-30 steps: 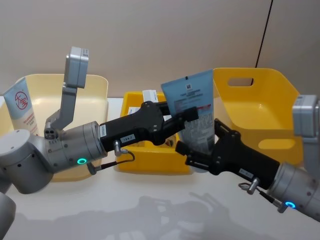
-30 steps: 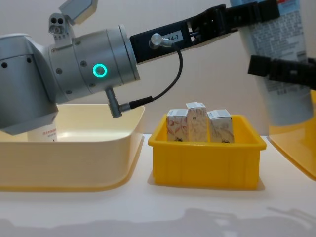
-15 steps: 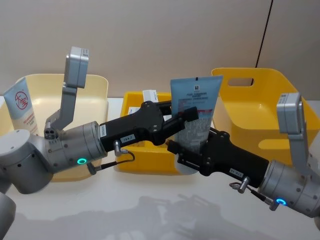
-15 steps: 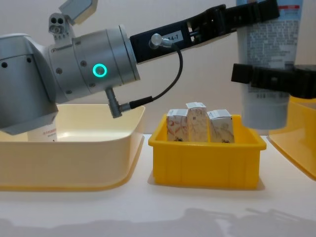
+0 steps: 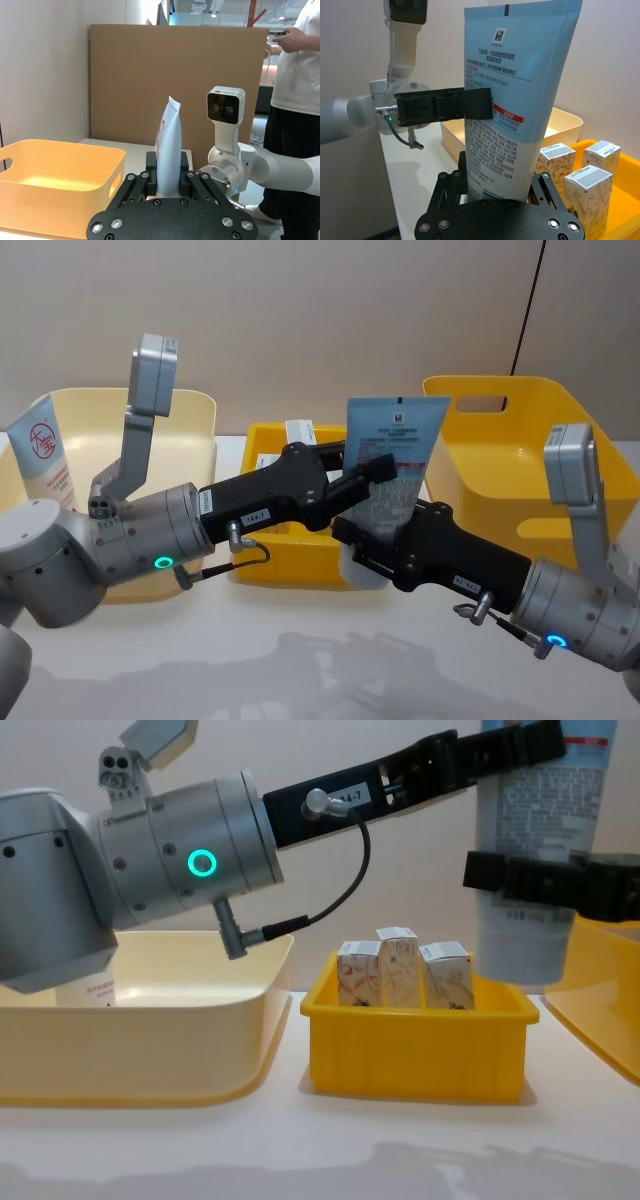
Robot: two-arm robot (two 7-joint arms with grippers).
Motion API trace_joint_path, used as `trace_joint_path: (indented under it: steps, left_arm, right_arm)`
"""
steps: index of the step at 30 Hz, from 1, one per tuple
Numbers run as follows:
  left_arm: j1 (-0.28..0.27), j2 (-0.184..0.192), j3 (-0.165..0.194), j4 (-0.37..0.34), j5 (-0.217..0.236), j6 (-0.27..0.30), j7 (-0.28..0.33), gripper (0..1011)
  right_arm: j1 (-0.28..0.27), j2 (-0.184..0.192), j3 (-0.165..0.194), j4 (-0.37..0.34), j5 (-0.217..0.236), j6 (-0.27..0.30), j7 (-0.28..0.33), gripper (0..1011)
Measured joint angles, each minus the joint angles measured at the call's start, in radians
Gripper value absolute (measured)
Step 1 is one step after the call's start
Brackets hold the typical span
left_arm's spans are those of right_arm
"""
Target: Bimanual collaborative sorting of washing and personal care products
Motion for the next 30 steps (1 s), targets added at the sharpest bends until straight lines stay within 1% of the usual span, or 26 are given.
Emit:
trace_joint_path:
  steps: [8,12,13,14,16,18,19,24,25,28,29,30]
  left_arm:
    - [0.000,0.000,0.000,0.000,0.000,0.000,0.000,240]
    - [0.000,0.000,0.000,0.000,0.000,0.000,0.000,284]
    - [0.000,-0.001,0.000,0.000,0.000,0.000,-0.001,336]
    - [0.000,-0.001,0.000,-0.001,0.000,0.000,-0.001,352]
    - [0.000,-0.001,0.000,-0.001,0.000,0.000,-0.001,430]
    - [0.000,0.000,0.000,-0.001,0.000,0.000,-0.001,470]
    - [0.000,0.000,0.000,-0.001,0.000,0.000,-0.001,528]
    - [0.000,0.000,0.000,-0.001,0.000,0.000,-0.001,669]
    - [0.000,0.000,0.000,-0.001,0.000,0.000,-0.001,728]
    - [0.000,0.000,0.000,-0.001,0.000,0.000,-0.001,785]
    - [0.000,0.000,0.000,-0.001,0.000,0.000,-0.001,837]
    - [0.000,0.000,0.000,-0.001,0.000,0.000,-0.001,837]
  right_arm:
    - [0.004,-0.001,-0.003,0.002,-0.001,0.002,0.001,493]
    - [0.005,-0.001,-0.005,0.003,-0.001,0.005,0.002,473]
    - [0.005,-0.001,-0.005,0.003,-0.001,0.005,0.002,468]
    - [0.006,-0.001,-0.005,0.004,-0.002,0.006,0.002,460]
    - [0.006,-0.001,-0.005,0.004,-0.002,0.006,0.002,448]
    - [0.006,-0.001,-0.006,0.004,-0.002,0.006,0.002,434]
    - [0.006,-0.001,-0.006,0.004,-0.002,0.006,0.002,430]
    - [0.007,-0.001,-0.006,0.004,-0.002,0.006,0.002,419]
    - [0.007,-0.001,-0.006,0.004,-0.002,0.006,0.002,419]
    - [0.007,-0.001,-0.007,0.005,-0.002,0.006,0.002,419]
    - [0.007,-0.001,-0.007,0.005,-0.002,0.006,0.002,419]
    - [0.007,-0.001,-0.007,0.005,-0.002,0.006,0.002,419]
